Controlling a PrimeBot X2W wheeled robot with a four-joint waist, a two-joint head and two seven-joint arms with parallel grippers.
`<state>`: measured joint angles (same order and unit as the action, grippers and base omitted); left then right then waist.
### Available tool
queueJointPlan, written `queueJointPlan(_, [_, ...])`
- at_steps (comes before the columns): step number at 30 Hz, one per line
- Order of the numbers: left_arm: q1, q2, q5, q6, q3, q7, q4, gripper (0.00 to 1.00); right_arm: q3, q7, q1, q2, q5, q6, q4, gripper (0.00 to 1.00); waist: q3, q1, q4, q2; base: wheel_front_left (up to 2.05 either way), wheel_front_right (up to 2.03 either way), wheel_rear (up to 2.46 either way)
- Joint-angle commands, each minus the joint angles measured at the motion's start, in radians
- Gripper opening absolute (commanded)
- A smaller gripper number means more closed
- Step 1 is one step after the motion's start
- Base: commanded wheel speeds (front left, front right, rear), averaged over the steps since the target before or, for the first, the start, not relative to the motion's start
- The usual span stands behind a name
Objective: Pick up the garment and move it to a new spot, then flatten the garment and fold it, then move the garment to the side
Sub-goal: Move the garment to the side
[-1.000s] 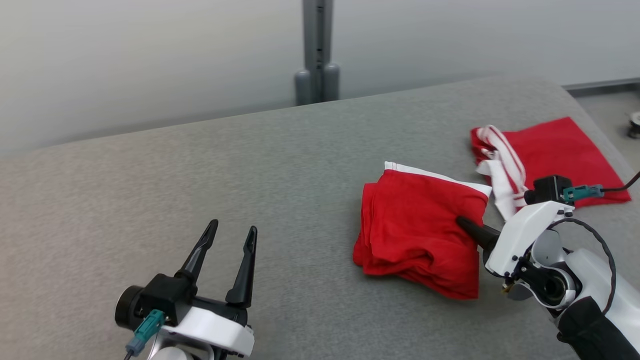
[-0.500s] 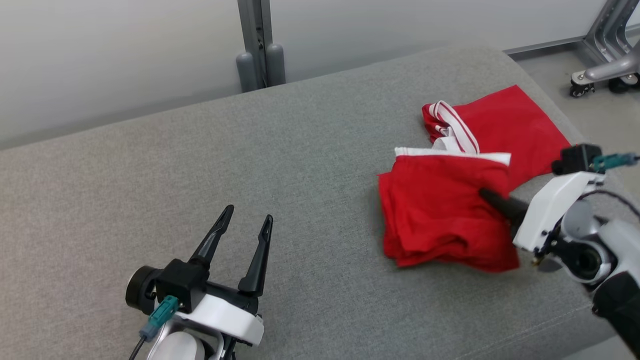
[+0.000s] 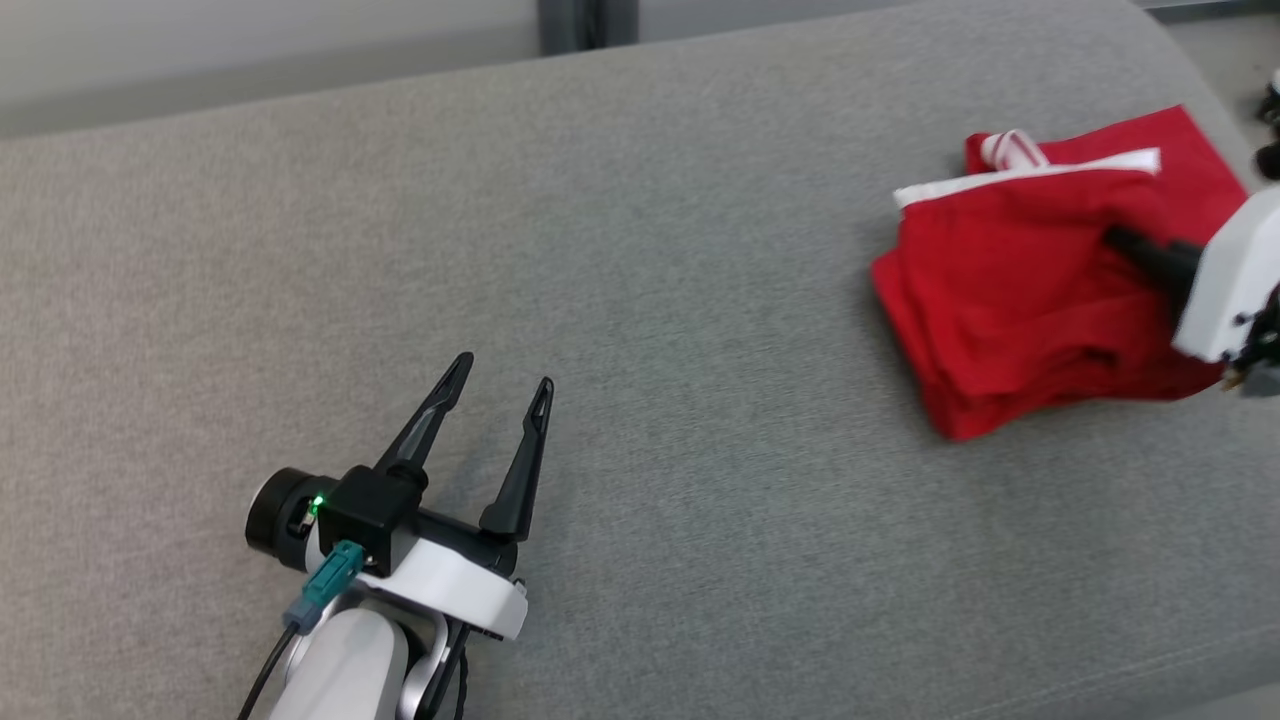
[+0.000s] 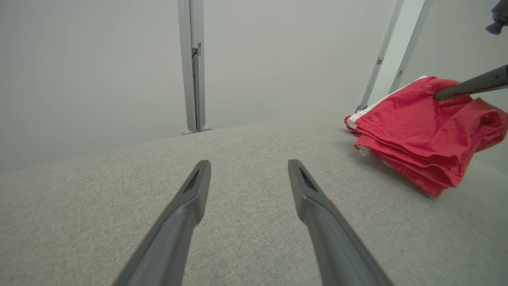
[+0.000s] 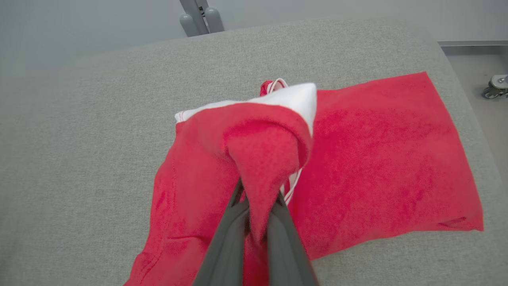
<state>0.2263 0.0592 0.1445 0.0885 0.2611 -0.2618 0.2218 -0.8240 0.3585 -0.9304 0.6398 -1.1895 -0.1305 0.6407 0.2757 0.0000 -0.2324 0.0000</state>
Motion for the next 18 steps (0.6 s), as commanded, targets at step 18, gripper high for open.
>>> queueJointPlan(18, [0.070, 0.001, -0.004, -0.007, 0.021, -0.004, -0.014, 1.00, -0.137, -0.004, -0.264, 0.084, 0.218, 0.000, 0.241, 0.14, 0.154, 0.0000, 0.130, 0.0000, 0.00, 0.00, 0.00])
